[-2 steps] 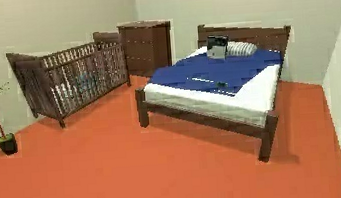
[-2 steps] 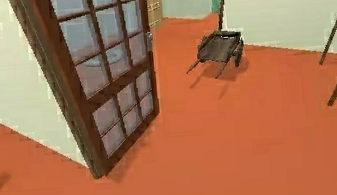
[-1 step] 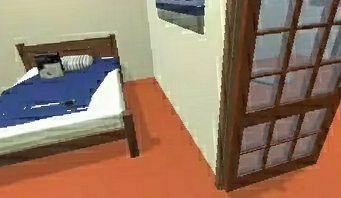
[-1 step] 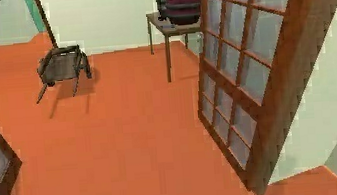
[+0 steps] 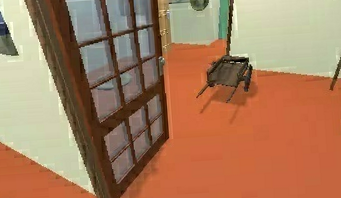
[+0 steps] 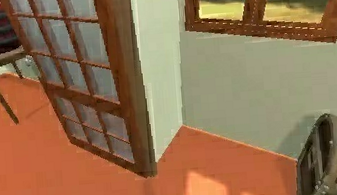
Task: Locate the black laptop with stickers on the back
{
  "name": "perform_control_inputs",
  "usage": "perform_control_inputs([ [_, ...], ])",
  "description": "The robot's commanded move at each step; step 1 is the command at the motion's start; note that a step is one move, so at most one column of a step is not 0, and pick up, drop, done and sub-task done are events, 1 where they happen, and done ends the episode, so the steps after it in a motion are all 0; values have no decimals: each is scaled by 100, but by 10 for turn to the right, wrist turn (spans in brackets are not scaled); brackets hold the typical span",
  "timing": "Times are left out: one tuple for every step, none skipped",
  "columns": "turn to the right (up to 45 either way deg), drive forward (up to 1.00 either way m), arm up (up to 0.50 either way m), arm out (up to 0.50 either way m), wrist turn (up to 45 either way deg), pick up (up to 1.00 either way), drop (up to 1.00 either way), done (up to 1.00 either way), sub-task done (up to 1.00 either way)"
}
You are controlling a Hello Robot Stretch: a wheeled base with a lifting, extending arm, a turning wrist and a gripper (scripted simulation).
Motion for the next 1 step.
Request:
perform_control_inputs([
  [300, 0, 0, 0, 0, 0, 0, 0, 0],
])
